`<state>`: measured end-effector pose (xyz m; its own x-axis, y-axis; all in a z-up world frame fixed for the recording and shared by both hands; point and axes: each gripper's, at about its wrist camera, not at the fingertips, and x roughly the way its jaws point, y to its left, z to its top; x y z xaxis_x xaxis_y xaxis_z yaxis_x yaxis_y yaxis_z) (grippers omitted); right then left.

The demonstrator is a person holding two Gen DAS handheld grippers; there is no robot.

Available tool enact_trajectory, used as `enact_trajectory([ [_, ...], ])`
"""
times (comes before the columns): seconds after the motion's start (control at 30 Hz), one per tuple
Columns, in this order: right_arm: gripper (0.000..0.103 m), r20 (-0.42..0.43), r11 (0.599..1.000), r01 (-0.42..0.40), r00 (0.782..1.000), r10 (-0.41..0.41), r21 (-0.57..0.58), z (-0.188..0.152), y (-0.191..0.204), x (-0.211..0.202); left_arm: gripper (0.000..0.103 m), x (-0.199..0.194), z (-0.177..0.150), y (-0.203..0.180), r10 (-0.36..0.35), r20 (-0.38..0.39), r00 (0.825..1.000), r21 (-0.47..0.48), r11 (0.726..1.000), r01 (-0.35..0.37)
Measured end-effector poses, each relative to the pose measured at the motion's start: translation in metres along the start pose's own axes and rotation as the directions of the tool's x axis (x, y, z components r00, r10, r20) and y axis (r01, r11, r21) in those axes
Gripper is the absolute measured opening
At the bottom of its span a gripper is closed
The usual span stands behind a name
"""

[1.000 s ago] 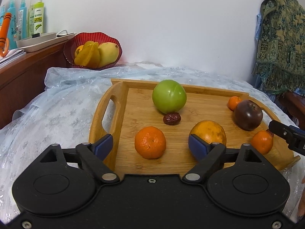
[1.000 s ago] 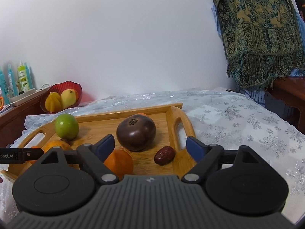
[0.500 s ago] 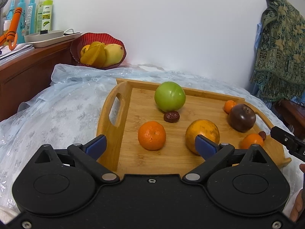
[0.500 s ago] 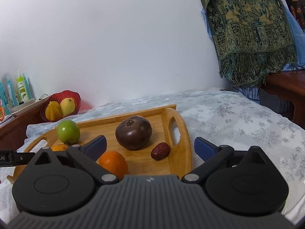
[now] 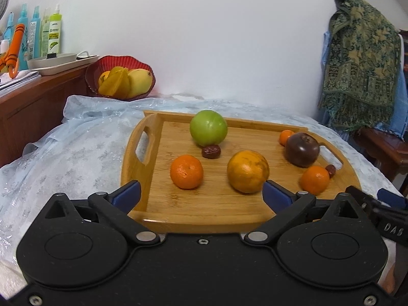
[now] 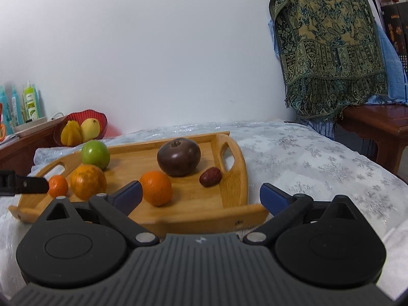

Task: Organize fruits
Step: 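Withdraw both tools from the tray toward the red dates on the sheet, then grasp a red date with the left tool while the right tool grasps another red date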

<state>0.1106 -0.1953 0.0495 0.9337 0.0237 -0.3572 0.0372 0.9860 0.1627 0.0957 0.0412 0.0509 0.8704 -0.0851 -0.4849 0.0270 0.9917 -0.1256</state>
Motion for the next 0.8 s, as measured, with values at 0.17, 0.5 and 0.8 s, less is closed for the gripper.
enact_trajectory([
  [0.17,0.103,-0.019,1.0,0.006,1.0,-0.006,-0.023,-0.01,0.007,-0.007,0.102,-0.006,-0.01,-0.007,-0.022,-0.005,1.0,0.024,0.999,0.022],
  [0.5,0.103,-0.051,0.998,-0.001,0.999,-0.002,-0.055,-0.025,0.02,-0.016,0.102,-0.014,-0.031,-0.018,-0.043,-0.029,0.999,0.054,0.998,0.044],
  [0.8,0.1,-0.075,0.997,-0.011,0.997,0.005,-0.081,-0.037,0.029,-0.019,0.102,-0.013,-0.044,-0.029,-0.047,-0.057,0.997,0.079,0.996,0.051],
])
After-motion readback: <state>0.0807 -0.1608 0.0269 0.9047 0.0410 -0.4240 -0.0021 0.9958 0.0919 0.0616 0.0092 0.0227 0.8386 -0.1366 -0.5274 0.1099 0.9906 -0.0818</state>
